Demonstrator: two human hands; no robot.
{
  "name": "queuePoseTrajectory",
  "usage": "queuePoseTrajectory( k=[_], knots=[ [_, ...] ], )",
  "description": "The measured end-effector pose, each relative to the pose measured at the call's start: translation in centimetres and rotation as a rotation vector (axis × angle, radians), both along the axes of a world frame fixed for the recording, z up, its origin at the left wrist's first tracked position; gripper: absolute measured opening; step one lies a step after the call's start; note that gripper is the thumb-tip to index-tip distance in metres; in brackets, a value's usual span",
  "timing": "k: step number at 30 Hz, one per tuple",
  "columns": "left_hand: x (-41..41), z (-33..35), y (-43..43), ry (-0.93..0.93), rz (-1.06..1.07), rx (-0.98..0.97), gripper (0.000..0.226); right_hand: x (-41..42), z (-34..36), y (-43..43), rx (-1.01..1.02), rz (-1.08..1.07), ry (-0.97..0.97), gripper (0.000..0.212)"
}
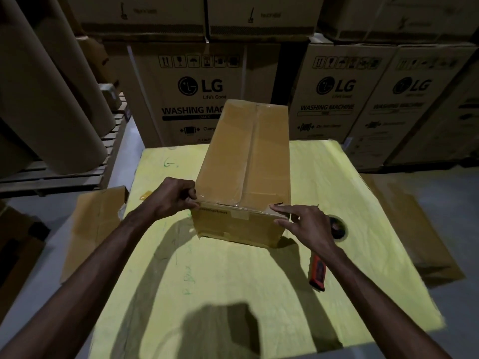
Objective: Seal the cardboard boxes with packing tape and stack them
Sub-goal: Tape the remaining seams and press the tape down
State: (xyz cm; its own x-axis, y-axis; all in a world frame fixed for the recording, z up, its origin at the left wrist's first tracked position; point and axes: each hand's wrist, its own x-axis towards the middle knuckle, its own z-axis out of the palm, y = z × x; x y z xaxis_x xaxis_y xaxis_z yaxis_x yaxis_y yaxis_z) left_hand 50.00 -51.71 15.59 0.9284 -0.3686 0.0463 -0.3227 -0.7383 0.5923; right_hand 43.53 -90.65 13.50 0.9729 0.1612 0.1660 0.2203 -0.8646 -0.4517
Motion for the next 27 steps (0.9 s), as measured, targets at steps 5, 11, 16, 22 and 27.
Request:
queuePoseTrajectory(
  k=[5, 11, 16, 22, 27],
  knots=[
    [0.0, -0.3, 1.7, 0.078, -0.07, 0.097, 0.042, 1.5, 2.0, -2.7, -0.223, 0.288, 0.258, 0.087],
    [0.5, -0.1, 1.1, -0.004, -0.139, 0.192, 0.054, 2.5, 2.0, -2.2, -0.33, 0.369, 0.085, 0.079],
    [1.5, 0.0, 0.5, 0.054, -0.16, 0.193, 0.046, 2.8, 2.4, -1.9, -0.344, 0.386, 0.057, 0.068],
    [3.3, -0.4, 0.5, 0.005, -0.219, 0.293, 0.057, 3.3, 1.7, -1.5, -0.252, 0.327, 0.045, 0.061],
    [4.2, -0.5, 0.0, -0.053, -0.212, 0.398, 0.059, 3.6, 0.6, -1.1, -0.293, 0.328, -0.047, 0.065]
  ],
)
